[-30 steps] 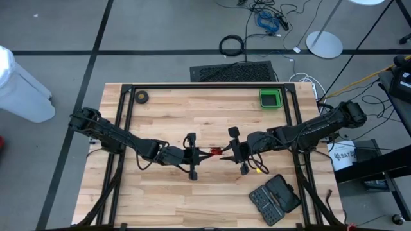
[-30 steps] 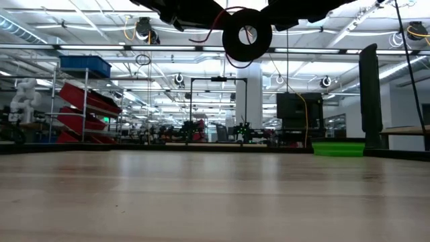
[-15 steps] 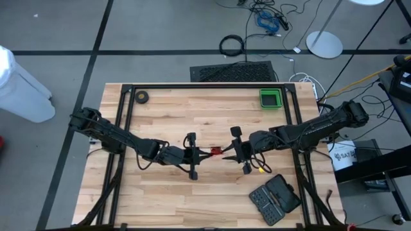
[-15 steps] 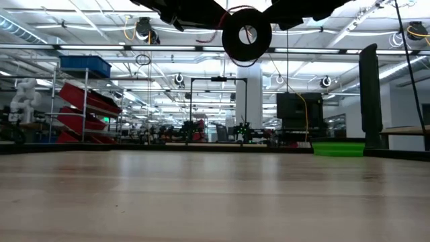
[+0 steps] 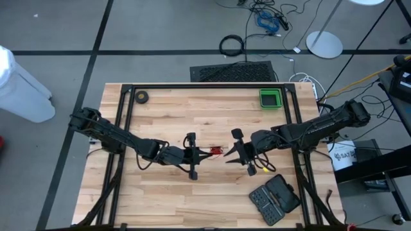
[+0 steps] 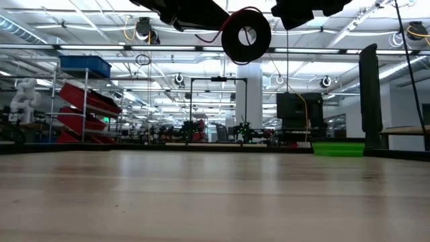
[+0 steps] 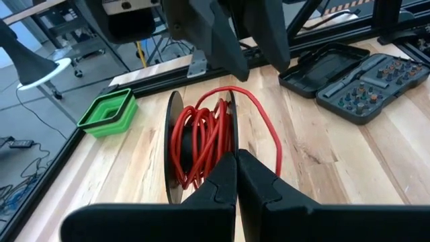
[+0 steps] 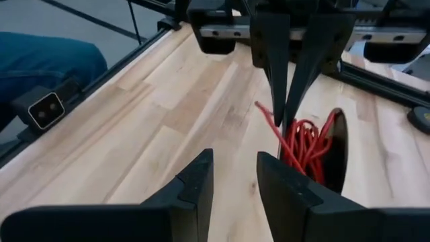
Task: Coil cords
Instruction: Uncoil the red wire from the spool
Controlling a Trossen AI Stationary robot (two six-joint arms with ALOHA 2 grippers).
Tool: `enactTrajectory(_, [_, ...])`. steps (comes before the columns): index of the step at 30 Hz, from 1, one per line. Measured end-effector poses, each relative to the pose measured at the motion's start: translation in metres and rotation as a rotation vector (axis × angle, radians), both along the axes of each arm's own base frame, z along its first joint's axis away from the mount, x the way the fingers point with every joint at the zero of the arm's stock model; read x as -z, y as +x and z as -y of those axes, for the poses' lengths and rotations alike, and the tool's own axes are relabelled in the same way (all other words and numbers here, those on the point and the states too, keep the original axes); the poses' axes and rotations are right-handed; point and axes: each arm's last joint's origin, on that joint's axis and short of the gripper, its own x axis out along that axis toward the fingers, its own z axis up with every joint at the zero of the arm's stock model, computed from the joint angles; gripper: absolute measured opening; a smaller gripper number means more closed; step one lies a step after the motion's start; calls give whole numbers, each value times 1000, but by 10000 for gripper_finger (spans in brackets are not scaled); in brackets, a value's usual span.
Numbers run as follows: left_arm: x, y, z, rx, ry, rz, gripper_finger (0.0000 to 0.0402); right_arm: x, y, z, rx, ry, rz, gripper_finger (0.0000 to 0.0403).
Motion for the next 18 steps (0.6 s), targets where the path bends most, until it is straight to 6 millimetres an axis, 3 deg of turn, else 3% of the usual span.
enactTrajectory(18, [0,0,0,-1,0,1,0,-4,3,4,99,-138,76,100])
